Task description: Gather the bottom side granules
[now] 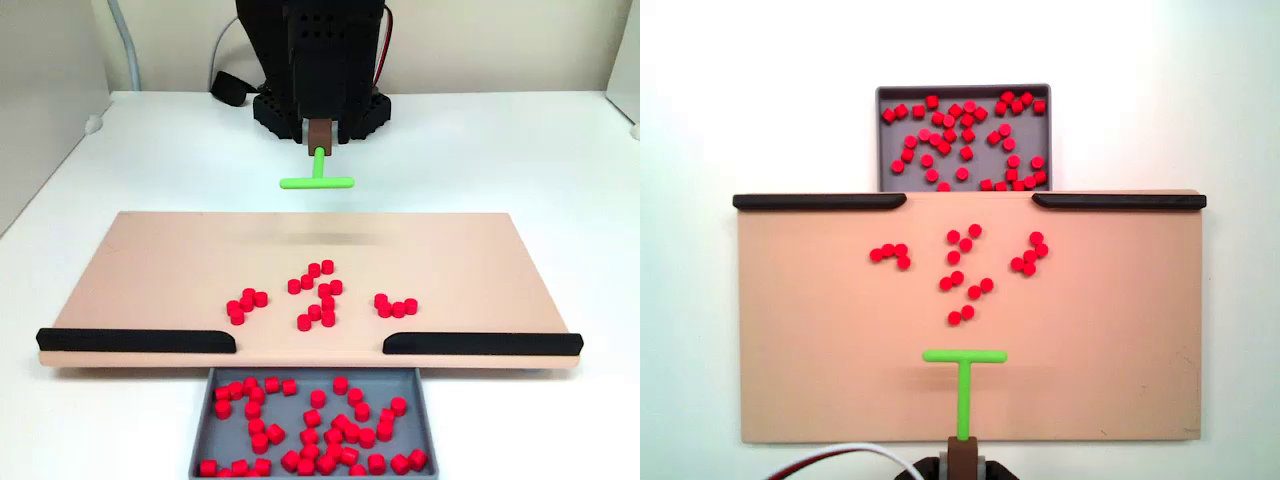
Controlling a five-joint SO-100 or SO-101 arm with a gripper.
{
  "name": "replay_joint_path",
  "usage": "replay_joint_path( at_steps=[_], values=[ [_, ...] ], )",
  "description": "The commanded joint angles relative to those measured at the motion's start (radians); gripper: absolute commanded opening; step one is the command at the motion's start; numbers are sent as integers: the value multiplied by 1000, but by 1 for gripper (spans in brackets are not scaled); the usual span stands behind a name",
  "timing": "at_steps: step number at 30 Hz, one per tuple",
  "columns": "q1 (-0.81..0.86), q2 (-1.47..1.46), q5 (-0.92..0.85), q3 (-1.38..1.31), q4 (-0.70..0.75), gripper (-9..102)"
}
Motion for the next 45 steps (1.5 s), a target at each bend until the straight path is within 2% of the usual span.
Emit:
replay_joint_path(
  at_steps=[1, 45],
  values=[
    [5, 35, -2, -32, -6, 0],
    [-18, 58, -29, -32, -6, 0]
  ],
)
